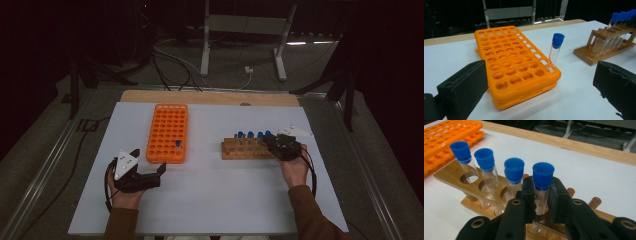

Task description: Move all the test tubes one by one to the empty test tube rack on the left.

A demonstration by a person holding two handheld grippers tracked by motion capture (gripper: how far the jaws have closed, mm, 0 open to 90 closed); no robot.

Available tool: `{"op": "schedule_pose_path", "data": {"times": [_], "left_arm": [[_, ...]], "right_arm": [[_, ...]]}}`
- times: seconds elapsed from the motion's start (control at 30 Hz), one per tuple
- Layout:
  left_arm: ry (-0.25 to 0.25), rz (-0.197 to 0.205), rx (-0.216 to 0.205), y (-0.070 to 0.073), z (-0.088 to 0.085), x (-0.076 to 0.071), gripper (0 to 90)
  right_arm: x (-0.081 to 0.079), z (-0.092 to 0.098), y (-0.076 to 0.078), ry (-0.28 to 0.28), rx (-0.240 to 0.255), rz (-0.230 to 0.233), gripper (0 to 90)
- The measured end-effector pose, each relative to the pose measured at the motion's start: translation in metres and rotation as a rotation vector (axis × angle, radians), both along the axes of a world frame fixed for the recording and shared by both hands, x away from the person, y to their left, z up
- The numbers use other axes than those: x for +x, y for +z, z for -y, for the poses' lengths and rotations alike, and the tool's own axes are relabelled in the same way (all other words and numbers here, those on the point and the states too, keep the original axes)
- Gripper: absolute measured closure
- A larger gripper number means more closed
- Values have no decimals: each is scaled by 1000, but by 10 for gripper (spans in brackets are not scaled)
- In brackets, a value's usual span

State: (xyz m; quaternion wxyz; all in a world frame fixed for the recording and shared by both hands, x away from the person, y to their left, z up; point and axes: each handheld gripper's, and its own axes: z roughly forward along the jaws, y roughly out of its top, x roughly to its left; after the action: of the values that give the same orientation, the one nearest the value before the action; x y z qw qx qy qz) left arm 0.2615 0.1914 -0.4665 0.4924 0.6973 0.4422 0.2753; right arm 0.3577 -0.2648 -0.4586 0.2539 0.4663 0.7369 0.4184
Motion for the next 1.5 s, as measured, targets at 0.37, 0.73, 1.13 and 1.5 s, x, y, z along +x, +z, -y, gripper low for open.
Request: {"op": "schedule_pose_path", "data": {"times": [0.37,0.73,1.13,1.5], "left_arm": [[-1,-5,-1,0,1,0,7],[-12,-13,4,1,6,3,7],[-61,-13,10,15,23,10,8],[-135,-2,15,23,48,18,8]], "right_arm": [[-11,7,24,-4,44,83,771],[-25,12,57,25,47,149,771],[-41,8,66,91,74,146,771],[-47,-19,63,168,68,139,770]]}}
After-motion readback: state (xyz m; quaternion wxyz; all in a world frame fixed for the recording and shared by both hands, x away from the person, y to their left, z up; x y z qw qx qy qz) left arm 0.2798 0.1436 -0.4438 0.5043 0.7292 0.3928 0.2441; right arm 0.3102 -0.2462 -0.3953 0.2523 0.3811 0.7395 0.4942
